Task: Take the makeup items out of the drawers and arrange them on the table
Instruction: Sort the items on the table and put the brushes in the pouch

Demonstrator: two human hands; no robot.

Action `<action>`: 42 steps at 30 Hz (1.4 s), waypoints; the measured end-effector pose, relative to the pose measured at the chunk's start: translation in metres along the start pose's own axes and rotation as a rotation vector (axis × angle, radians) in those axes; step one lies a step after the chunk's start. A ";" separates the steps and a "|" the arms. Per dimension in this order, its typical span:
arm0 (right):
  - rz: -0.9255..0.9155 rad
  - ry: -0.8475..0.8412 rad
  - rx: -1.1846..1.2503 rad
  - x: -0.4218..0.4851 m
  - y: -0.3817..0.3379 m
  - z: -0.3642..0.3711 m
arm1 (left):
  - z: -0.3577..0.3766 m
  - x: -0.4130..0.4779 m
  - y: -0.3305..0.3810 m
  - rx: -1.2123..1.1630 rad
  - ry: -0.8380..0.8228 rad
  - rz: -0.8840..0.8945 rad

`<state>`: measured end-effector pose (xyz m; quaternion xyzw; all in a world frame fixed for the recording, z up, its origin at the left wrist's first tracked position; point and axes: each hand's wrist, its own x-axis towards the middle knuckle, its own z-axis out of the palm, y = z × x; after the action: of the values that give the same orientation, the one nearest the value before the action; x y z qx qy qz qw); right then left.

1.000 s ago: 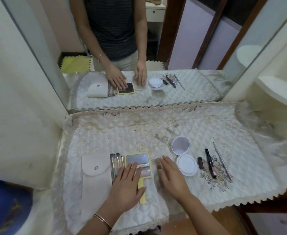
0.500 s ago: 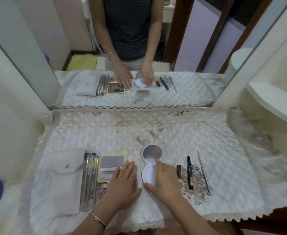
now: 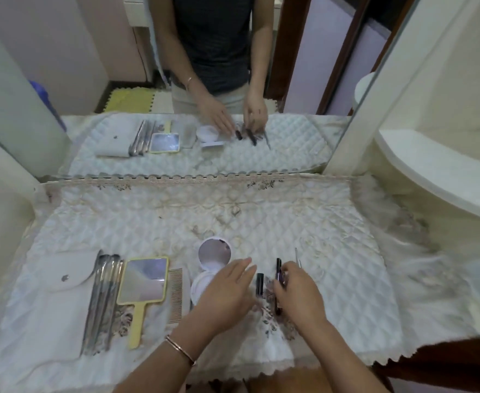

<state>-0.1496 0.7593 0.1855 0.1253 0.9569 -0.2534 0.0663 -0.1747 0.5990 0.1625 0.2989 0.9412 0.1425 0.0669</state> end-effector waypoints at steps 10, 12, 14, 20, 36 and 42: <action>0.071 -0.108 0.089 -0.007 -0.005 0.018 | 0.020 0.009 -0.006 -0.071 -0.002 -0.013; 0.053 -0.134 0.116 -0.010 -0.014 0.023 | 0.016 0.001 -0.014 -0.004 0.018 -0.024; 0.029 -0.153 0.134 -0.012 -0.020 0.028 | 0.012 -0.005 -0.019 0.047 -0.003 -0.039; 0.023 -0.130 0.174 -0.014 -0.031 0.035 | 0.017 -0.010 -0.023 0.022 -0.006 -0.079; 0.193 0.082 0.272 0.006 0.044 -0.012 | 0.019 0.043 0.041 -0.076 -0.060 0.146; 0.116 -0.098 0.205 0.027 0.063 -0.014 | 0.026 0.061 0.065 0.023 -0.237 0.017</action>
<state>-0.1597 0.8247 0.1632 0.1741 0.9128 -0.3513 0.1145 -0.1832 0.6909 0.1551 0.3225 0.9257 0.0959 0.1729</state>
